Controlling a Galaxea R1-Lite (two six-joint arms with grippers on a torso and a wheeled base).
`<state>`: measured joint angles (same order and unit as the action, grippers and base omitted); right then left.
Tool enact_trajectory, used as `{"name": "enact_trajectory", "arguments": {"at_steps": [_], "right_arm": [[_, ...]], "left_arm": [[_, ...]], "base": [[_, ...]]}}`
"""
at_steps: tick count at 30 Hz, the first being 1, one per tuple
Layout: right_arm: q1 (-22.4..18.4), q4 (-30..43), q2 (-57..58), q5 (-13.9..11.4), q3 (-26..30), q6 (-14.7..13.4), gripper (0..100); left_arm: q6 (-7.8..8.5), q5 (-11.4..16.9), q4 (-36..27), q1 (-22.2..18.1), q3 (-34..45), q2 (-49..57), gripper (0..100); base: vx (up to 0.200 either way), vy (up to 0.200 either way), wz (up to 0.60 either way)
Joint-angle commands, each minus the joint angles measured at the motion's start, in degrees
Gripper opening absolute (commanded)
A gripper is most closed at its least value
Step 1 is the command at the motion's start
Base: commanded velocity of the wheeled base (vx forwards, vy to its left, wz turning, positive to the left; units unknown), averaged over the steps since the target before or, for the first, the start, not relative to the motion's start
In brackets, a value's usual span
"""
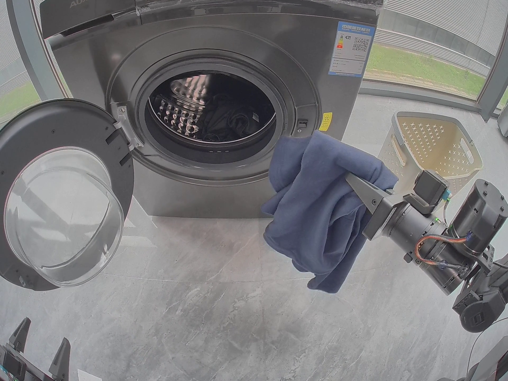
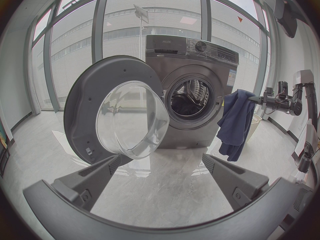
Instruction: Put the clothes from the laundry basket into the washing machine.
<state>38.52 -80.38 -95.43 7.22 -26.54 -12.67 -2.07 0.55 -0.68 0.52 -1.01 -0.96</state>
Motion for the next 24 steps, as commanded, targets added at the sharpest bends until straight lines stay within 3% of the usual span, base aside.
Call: {"name": "enact_trajectory", "arguments": {"at_steps": [1,5,16,20,24], "right_arm": [[0.0,0.0,-0.1,0.0,0.0,0.0,0],[-0.1,0.0,0.0,0.0,0.0,0.0,0],[0.1,0.0,-0.3,0.0,-0.3,0.0,0],[1.6,0.1,-0.5,0.0,-1.8,-0.1,0],[3.4,0.1,-3.6,0.0,-4.5,-0.3,0]], "left_arm": [[-0.04,0.0,0.0,0.0,0.8,0.9,100],[-0.04,0.0,0.0,0.0,0.8,0.9,100],[0.23,0.0,0.0,-0.1,0.8,1.0,100],[1.37,0.1,0.2,-0.3,1.0,1.0,100],[1.46,0.1,0.2,-0.3,1.0,1.0,100]], "base": [[0.0,0.2,0.0],[0.0,0.2,0.0],[0.0,0.0,0.0],[0.0,0.0,0.0],[0.0,0.0,0.0]]}}
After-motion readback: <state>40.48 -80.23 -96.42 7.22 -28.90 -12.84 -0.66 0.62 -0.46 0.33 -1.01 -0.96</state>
